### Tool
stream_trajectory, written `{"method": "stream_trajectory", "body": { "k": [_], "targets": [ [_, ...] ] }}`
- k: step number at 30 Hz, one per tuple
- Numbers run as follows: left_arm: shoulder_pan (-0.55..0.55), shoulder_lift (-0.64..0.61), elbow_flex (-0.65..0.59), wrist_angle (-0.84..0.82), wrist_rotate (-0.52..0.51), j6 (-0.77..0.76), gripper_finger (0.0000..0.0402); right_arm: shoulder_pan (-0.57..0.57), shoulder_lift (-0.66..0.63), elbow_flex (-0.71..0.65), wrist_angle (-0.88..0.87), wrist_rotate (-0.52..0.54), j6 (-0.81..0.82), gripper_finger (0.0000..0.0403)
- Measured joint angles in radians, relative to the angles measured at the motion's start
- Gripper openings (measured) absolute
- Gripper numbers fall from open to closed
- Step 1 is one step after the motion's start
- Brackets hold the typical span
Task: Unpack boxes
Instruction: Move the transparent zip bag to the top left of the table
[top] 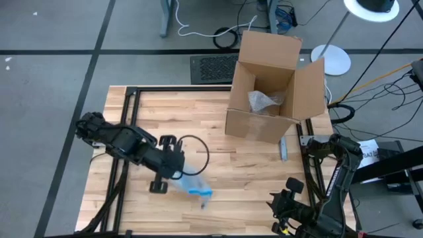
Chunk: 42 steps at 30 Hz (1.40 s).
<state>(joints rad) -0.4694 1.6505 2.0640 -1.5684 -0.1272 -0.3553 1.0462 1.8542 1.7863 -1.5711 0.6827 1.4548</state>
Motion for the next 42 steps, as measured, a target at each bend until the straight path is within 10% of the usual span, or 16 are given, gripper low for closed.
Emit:
{"method": "stream_trajectory", "body": {
  "k": [18, 25, 42],
  "targets": [
    [-0.011, 0.002, -0.009, 0.098, 0.020, -0.006, 0.0246, -0.013, 0.000, 0.000, 0.008, 0.000, 0.001, 0.0134],
    [-0.042, 0.038, -0.050, 0.105, -0.102, -0.047, 0.0253, -0.013, 0.000, 0.000, 0.058, 0.015, -0.006, 0.0134],
    [-0.158, 0.045, -0.777, 0.779, 0.026, -0.157, 0.0173, -0.119, 0.061, -0.173, 0.539, 0.047, -0.310, 0.0134]
  ]
}}
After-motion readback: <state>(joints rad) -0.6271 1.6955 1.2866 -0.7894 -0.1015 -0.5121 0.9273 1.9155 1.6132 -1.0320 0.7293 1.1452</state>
